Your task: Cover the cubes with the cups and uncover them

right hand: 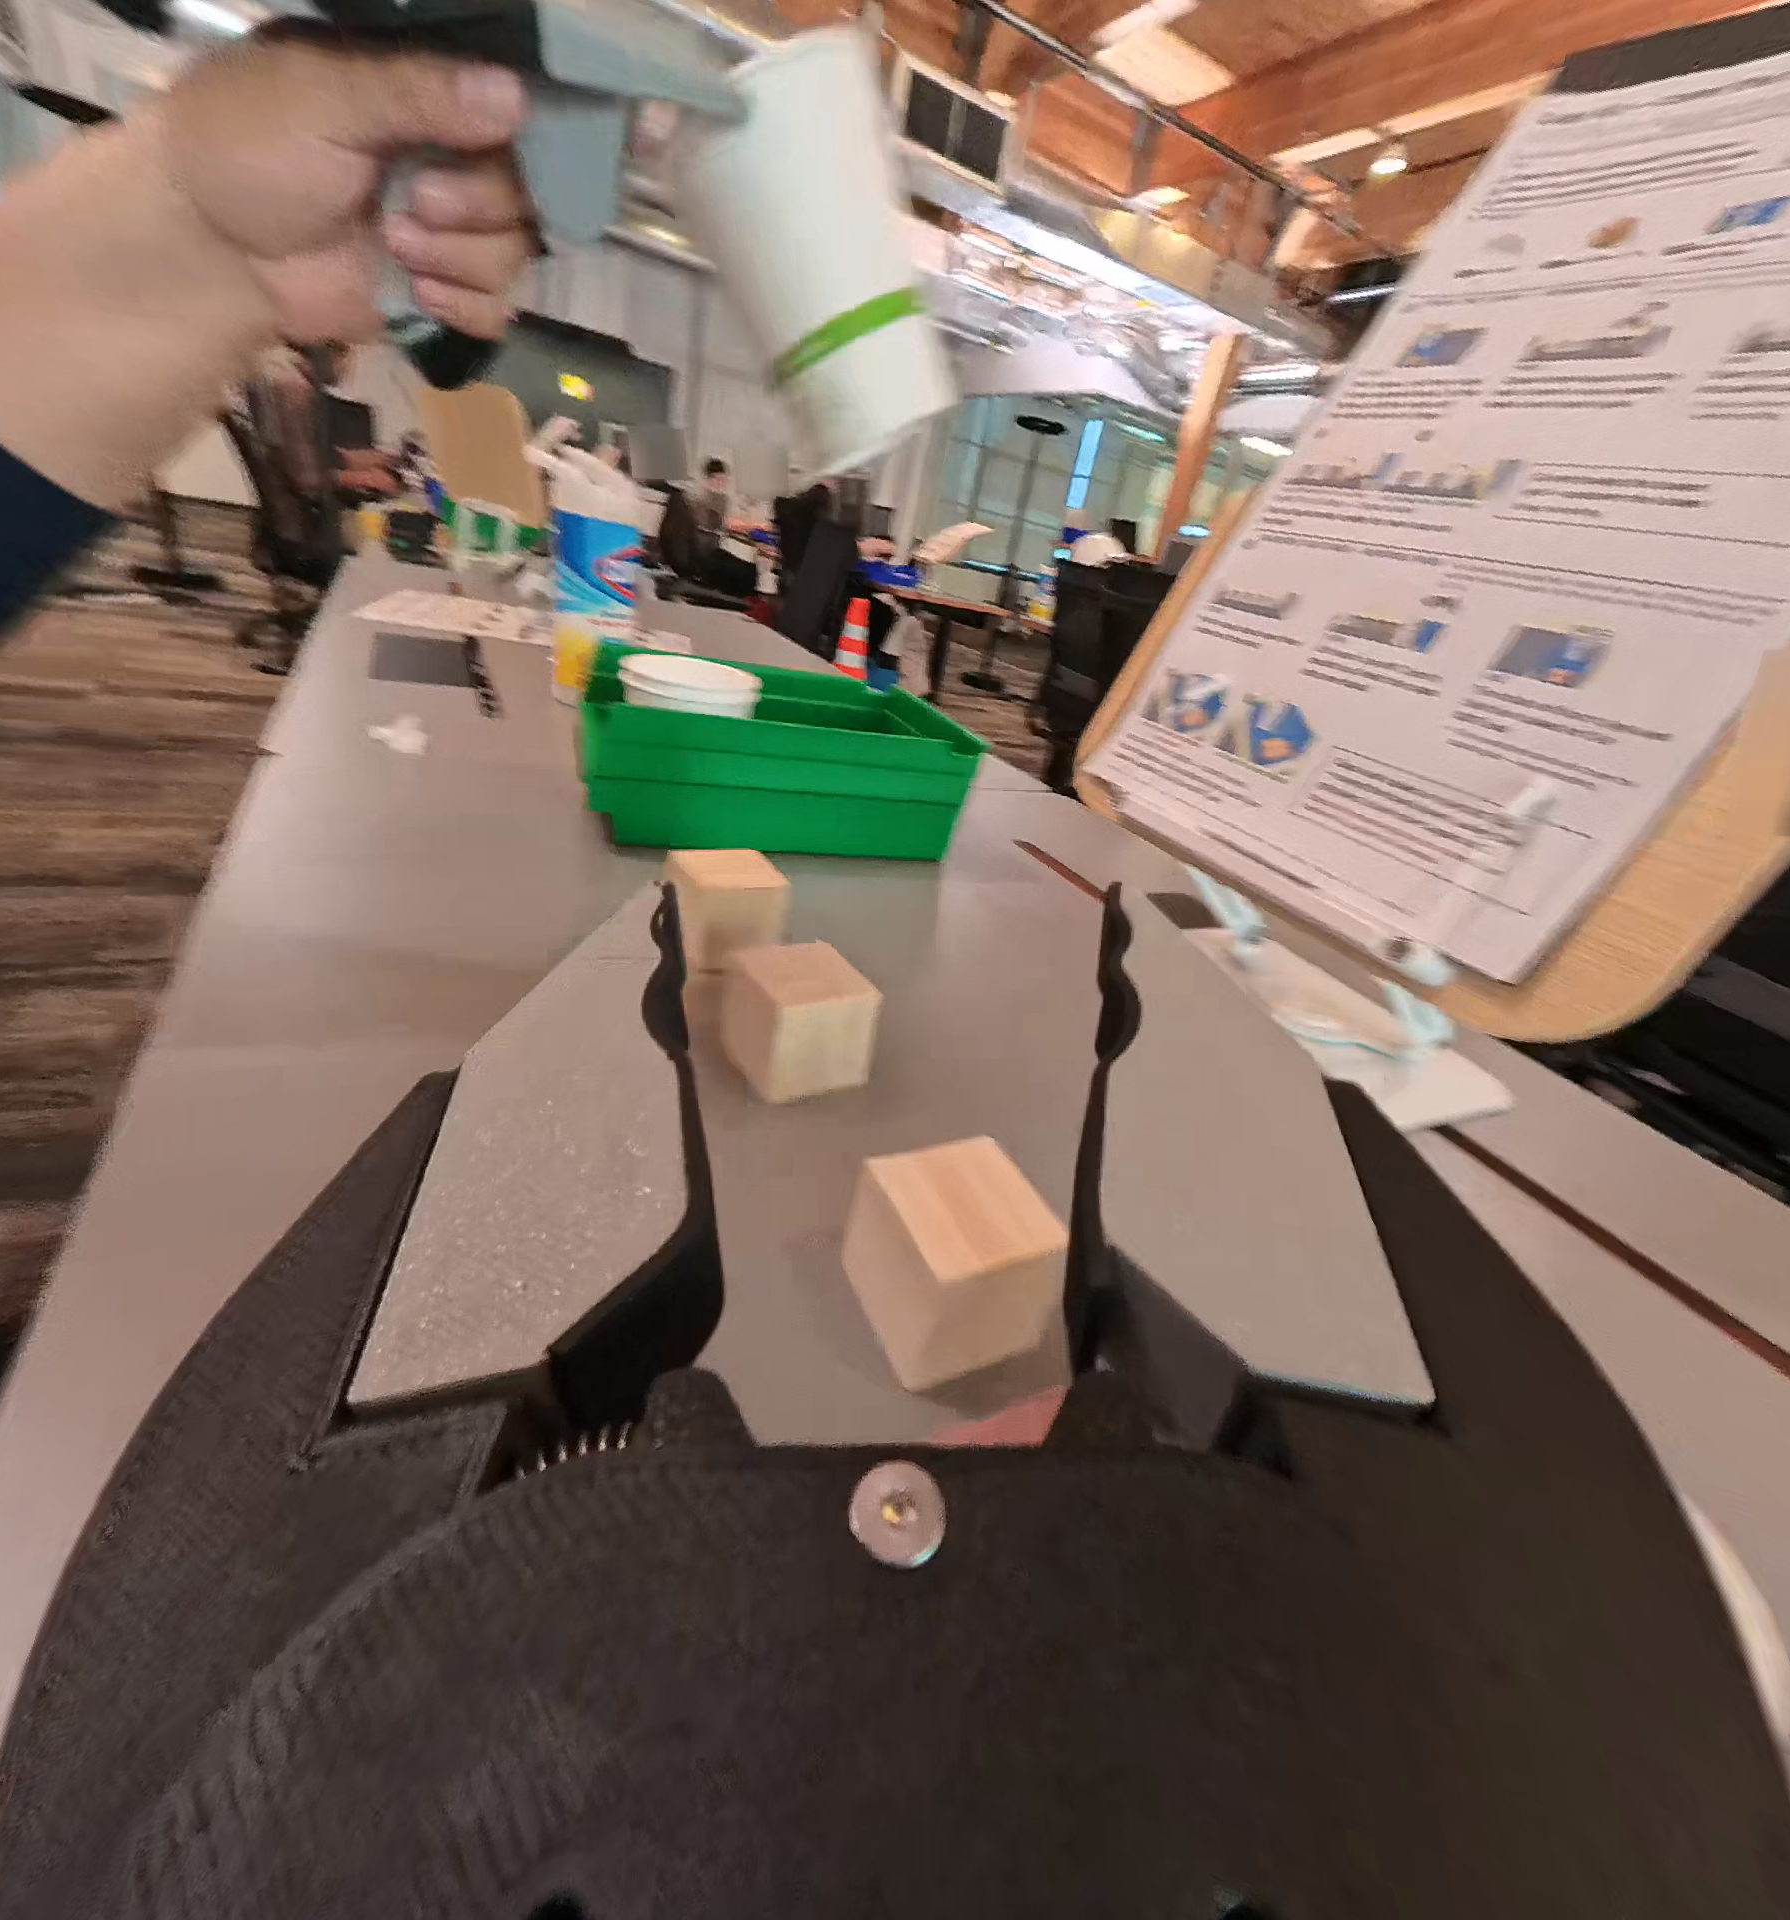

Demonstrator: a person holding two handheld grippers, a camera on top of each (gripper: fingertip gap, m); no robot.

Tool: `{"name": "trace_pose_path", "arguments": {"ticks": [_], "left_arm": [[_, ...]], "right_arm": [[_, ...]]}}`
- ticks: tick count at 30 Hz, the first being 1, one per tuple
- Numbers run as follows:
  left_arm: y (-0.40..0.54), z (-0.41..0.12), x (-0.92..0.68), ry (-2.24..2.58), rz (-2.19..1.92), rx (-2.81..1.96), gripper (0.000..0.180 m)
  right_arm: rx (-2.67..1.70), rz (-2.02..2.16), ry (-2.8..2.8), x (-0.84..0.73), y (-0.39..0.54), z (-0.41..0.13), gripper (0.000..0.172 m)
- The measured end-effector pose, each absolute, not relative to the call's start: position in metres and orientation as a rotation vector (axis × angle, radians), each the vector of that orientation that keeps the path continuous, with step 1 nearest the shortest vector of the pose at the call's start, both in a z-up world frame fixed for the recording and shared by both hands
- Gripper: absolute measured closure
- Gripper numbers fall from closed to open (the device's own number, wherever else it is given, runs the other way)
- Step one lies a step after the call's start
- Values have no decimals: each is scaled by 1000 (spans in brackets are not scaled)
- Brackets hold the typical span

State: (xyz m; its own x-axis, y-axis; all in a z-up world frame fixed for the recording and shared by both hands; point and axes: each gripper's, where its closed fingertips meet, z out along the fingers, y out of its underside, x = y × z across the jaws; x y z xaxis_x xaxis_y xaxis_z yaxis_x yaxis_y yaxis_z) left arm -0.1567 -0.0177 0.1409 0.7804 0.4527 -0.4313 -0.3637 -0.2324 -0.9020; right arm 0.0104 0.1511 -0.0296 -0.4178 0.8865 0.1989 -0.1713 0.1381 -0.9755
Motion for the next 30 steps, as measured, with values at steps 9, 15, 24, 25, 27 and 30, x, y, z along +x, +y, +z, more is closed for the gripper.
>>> {"name": "trace_pose_path", "arguments": {"ticks": [9,15,24,25,27,30], "left_arm": [[80,129,7,225,106,-1257,179],[102,79,11,197,-122,-1248,179],[122,7,4,195,-320,-1354,179],[126,-2,6,190,-338,-1386,179],[129,-12,11,214,-339,-1433,179],[131,-26,20,271,-298,-1487,179]], "right_arm": [[-809,1802,-1481,-12,99,-27,95],[-865,2128,-1262,-11,119,4,93],[-983,2172,-1070,-16,161,9,77],[-989,2169,-1057,-16,164,9,76],[-990,2182,-1042,-15,168,11,78],[-1003,2196,-1041,-15,170,10,79]]}}
